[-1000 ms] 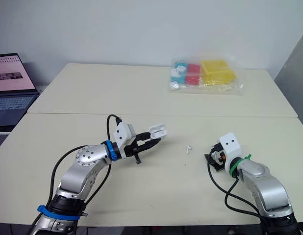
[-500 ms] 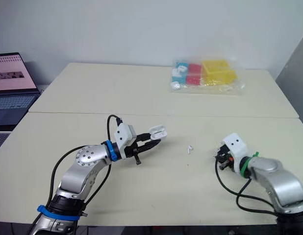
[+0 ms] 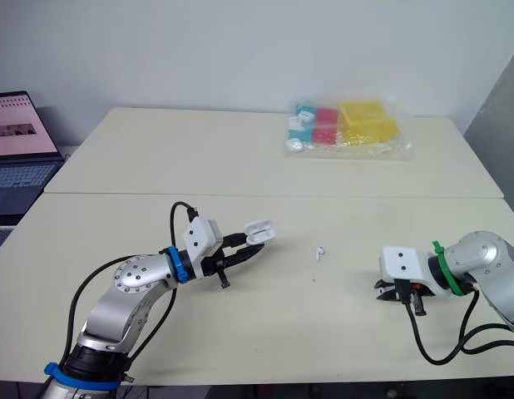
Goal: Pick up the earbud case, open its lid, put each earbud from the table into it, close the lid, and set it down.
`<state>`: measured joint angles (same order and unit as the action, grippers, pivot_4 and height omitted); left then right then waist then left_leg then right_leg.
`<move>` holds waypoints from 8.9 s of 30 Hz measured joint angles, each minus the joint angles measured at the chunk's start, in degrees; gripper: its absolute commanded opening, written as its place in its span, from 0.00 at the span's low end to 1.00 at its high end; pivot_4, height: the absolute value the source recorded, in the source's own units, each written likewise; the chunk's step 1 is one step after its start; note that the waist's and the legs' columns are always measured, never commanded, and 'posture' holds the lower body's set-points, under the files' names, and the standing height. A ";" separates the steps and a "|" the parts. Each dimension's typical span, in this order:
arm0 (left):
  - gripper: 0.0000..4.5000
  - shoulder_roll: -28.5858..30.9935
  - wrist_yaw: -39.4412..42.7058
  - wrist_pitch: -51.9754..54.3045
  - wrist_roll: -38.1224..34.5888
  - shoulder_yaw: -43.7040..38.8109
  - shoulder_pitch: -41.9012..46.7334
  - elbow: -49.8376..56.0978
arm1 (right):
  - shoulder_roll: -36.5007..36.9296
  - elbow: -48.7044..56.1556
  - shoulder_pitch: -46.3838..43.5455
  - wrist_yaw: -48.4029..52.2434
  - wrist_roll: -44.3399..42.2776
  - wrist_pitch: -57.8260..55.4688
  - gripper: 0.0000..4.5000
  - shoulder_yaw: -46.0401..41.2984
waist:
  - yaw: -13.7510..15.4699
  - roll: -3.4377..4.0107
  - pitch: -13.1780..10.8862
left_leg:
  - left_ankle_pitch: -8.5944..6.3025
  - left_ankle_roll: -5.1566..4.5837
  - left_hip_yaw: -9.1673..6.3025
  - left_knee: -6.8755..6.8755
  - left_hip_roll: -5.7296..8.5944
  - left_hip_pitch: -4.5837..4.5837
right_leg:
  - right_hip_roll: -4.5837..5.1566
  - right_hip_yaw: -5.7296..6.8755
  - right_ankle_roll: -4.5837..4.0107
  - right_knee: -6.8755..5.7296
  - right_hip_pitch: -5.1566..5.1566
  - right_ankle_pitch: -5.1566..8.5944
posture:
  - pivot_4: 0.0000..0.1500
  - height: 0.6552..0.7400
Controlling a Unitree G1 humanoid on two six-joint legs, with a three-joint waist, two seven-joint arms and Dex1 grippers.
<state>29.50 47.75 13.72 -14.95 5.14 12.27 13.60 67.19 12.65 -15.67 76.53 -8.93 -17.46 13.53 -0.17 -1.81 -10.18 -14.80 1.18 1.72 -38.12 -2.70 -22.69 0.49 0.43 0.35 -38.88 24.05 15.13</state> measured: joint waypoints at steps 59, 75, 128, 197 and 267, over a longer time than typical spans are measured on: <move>0.18 -0.84 -2.23 1.02 0.72 1.39 -2.50 3.47 | 3.88 9.47 8.87 -10.90 0.50 -22.80 0.72 -10.64 | 0.07 0.01 0.00 | 0.00 0.01 0.04 -0.01 0.01 0.09 | 0.00 -0.03 -0.02 -0.05 -0.05 -0.01 | 1.00 1.00; 0.18 -1.27 -2.26 0.69 0.89 1.79 -2.17 2.32 | 2.05 3.75 4.09 -11.76 3.66 -20.30 0.72 -6.37 | 0.07 0.02 0.00 | 0.00 0.01 0.04 0.00 0.01 0.08 | 0.00 -0.04 -0.03 -0.05 -0.03 -0.01 | 1.00 1.00; 0.18 -0.63 -2.32 -0.74 1.65 2.45 -4.77 2.79 | 4.44 19.76 10.66 -21.24 -5.57 -40.78 0.72 -4.65 | 0.09 0.01 0.00 | 0.00 0.01 0.01 0.00 0.01 0.07 | 0.00 -0.01 -0.02 -0.05 -0.04 -0.01 | 1.00 1.00; 0.18 -2.86 0.32 11.15 -14.22 0.25 6.61 3.91 | -43.93 15.64 -3.25 -41.56 -10.06 -4.89 0.09 -4.18 | -0.02 -0.08 -0.06 | 0.00 0.01 -0.10 0.11 -0.01 0.46 | -0.02 0.06 -0.02 0.10 -0.49 0.00 | 1.00 1.00; 0.18 -1.60 1.72 3.05 -6.14 -0.90 5.83 -3.82 | -55.14 12.89 2.62 -71.69 0.70 -40.45 0.30 -0.67 | 0.01 -0.08 -0.04 | 0.00 0.00 -0.11 0.12 -0.01 -0.15 | 0.04 0.08 0.01 0.13 0.05 -0.01 | 1.00 1.00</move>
<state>27.90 49.47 16.77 -21.09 4.24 18.10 9.78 12.05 25.54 -13.05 4.84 -8.23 -57.91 12.86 -0.15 -1.88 -10.21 -14.80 1.19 1.62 -38.00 -2.71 -22.84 0.53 0.51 0.36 -38.75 24.10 15.12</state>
